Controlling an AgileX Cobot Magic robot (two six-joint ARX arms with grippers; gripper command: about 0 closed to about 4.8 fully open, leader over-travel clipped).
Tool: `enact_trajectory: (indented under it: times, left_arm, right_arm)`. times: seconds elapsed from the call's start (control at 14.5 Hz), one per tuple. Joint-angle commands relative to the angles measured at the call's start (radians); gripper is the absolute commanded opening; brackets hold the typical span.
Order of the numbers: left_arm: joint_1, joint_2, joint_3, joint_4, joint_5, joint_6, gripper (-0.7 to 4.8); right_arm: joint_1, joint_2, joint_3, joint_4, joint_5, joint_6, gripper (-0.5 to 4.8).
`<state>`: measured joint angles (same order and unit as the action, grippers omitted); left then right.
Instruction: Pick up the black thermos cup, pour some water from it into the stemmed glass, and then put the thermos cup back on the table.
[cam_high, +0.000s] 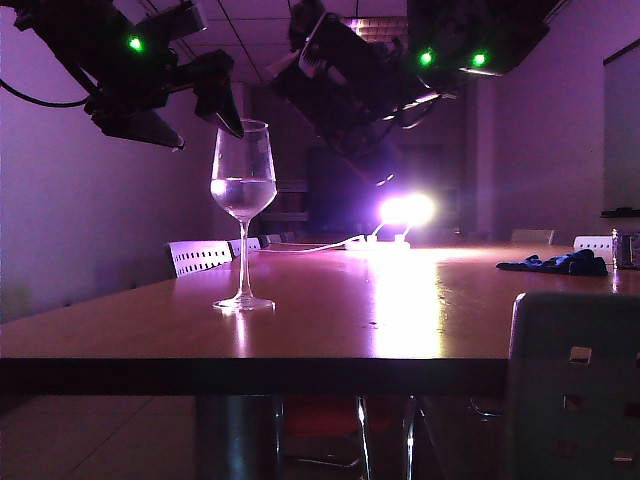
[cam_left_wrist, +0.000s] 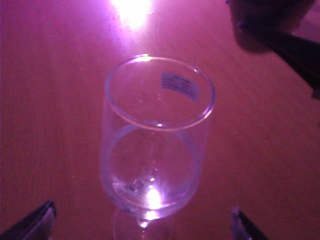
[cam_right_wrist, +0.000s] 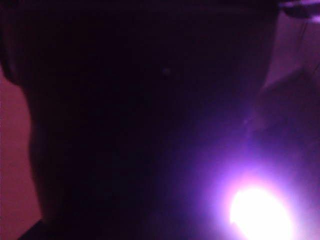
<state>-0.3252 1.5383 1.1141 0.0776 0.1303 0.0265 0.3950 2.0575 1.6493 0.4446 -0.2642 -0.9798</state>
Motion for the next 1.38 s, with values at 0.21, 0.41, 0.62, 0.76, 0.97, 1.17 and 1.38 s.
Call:
enact_trajectory:
  times: [0.21, 0.41, 0.62, 0.76, 0.97, 1.17, 1.38]
  left_arm:
    - [0.0, -0.004, 0.005, -0.014, 0.001, 0.0, 4.79]
    - [0.0, -0.004, 0.005, -0.017, 0.001, 0.0, 4.79]
    - [0.0, -0.004, 0.005, -0.017, 0.0, 0.0, 4.79]
    - [0.0, -0.004, 0.005, -0.017, -0.014, 0.0, 4.79]
    - [0.0, -0.004, 0.005, -0.017, -0.023, 0.003, 4.79]
    - [0.0, -0.004, 0.005, -0.017, -0.023, 0.003, 4.79]
    - [0.0, -0.004, 0.005, -0.017, -0.039, 0.003, 4.79]
  right_arm:
    - [0.003, -0.023, 0.014, 0.108, -0.005, -0.098, 0.76]
    - [0.008, -0.012, 0.024, 0.126, -0.028, -0.132, 0.75]
    - [0.008, 0.04, 0.145, 0.054, -0.023, -0.127, 0.75]
    - [0.008, 0.039, 0.151, 0.042, -0.027, -0.144, 0.75]
    - [0.009, 0.04, 0.151, -0.014, -0.061, -0.183, 0.75]
    - [0.014, 0.046, 0.15, -0.029, -0.06, -0.255, 0.75]
    - [0.018, 0.046, 0.15, -0.028, -0.06, -0.271, 0.75]
